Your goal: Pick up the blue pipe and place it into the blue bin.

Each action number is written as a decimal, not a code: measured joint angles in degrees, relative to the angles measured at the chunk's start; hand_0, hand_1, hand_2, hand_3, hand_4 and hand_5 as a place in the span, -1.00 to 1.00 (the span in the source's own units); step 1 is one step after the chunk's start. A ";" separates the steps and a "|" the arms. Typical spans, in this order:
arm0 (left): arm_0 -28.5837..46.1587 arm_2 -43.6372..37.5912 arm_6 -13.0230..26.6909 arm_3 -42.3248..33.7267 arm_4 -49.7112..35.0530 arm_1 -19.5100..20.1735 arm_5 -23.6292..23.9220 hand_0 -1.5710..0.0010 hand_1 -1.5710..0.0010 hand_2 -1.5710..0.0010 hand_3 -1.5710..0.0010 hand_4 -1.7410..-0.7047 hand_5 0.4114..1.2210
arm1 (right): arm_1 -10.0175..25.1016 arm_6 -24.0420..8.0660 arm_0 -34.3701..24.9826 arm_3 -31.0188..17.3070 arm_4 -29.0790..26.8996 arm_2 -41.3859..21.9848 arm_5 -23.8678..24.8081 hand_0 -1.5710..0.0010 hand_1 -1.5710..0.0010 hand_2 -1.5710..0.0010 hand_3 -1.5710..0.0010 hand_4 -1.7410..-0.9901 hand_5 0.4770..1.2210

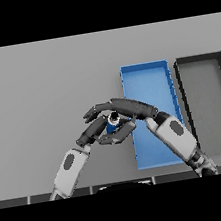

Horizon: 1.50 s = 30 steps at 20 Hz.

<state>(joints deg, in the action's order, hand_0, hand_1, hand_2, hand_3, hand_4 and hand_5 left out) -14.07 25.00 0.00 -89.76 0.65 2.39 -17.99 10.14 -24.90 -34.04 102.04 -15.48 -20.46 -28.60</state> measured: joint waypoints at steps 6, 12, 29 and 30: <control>1.58 -0.47 -0.20 0.02 -0.45 -1.66 -0.66 -1.00 -1.00 -1.00 -0.91 -0.92 1.00 | -2.99 0.31 -0.04 -0.87 -2.03 -1.00 1.12 -0.71 -0.71 -0.72 -0.51 -0.70 0.02; 0.87 -2.00 1.59 -0.03 1.04 -3.13 -2.88 -1.00 -1.00 -1.00 -0.82 -0.97 1.00 | -1.54 7.81 0.48 -0.38 0.37 -3.95 2.75 -0.92 -0.92 -0.93 -0.86 -0.92 0.74; 1.99 -4.45 2.82 -1.62 7.07 -2.11 -6.65 0.84 0.85 0.86 0.87 0.49 -0.42 | -7.68 3.30 2.55 1.15 8.42 -1.97 2.86 -1.00 -1.00 -1.00 -1.00 -1.00 0.99; 2.52 -4.57 3.39 -1.52 6.48 -2.07 -6.86 0.87 0.88 0.89 0.90 0.49 -0.53 | -8.31 2.72 2.60 0.69 8.99 -1.55 2.19 -1.00 -1.00 -1.00 -1.00 -1.00 1.00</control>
<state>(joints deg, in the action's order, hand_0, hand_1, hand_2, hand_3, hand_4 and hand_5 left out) -11.55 20.43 3.40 -91.28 7.13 0.32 -24.86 1.82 -22.18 -31.44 102.73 -6.49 -22.01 -26.41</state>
